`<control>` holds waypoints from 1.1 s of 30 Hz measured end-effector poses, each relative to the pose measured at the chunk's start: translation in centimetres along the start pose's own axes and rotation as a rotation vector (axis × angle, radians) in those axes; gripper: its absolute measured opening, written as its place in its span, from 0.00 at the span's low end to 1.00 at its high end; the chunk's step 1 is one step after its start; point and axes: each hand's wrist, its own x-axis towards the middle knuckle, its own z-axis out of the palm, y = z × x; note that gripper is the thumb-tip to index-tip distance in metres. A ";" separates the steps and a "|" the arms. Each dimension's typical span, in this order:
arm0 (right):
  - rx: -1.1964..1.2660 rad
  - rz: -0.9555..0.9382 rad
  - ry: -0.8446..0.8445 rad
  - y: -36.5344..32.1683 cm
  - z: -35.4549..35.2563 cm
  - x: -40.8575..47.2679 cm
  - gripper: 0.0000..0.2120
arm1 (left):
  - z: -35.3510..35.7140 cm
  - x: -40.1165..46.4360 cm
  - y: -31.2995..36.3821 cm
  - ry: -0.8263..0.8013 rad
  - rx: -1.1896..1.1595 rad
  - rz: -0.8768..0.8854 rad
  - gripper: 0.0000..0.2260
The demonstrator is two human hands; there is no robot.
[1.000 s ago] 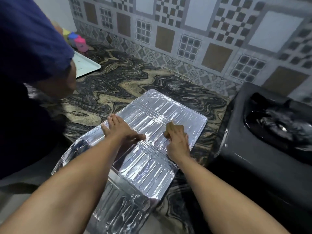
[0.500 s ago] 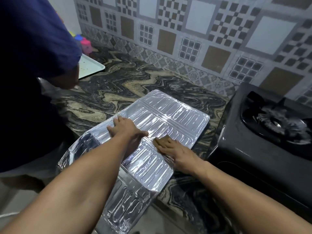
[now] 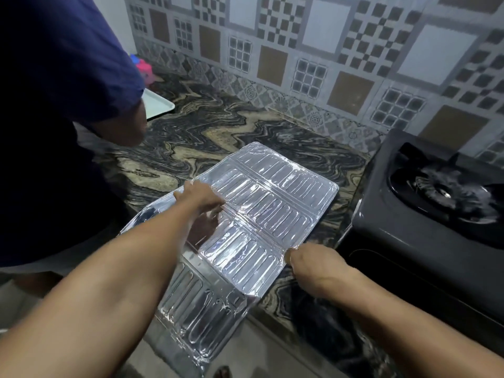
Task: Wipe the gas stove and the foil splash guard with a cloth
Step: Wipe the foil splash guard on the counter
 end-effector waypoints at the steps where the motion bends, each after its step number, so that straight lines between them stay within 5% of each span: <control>1: 0.016 0.046 0.006 -0.3 0.5 -0.4 0.15 | -0.1 0.1 -0.5 -0.002 0.018 -0.005 0.27; 6: 0.078 0.234 0.010 -1.8 2.7 -1.4 0.20 | -0.1 -1.0 -3.1 0.055 0.009 -0.200 0.61; 9: 0.127 0.257 0.040 -1.5 4.1 -1.0 0.22 | 0.1 -1.4 -3.9 0.113 -0.029 -0.222 0.66; 12: 0.147 0.263 0.095 -1.3 4.9 -0.5 0.25 | -0.1 -1.7 -4.1 0.153 -0.072 -0.230 0.60; 18: 0.268 0.272 0.150 -0.6 4.2 -0.3 0.22 | -3.1 -2.9 -3.0 0.306 -0.136 -0.242 0.14; 25: 0.198 0.240 0.159 -0.2 2.3 -0.5 0.15 | -10.5 -6.3 0.2 0.358 -0.162 -0.127 0.19; 33: 0.273 0.154 0.451 0.7 -6.6 0.4 0.13 | -16.1 -10.7 4.5 0.385 -0.264 0.107 0.19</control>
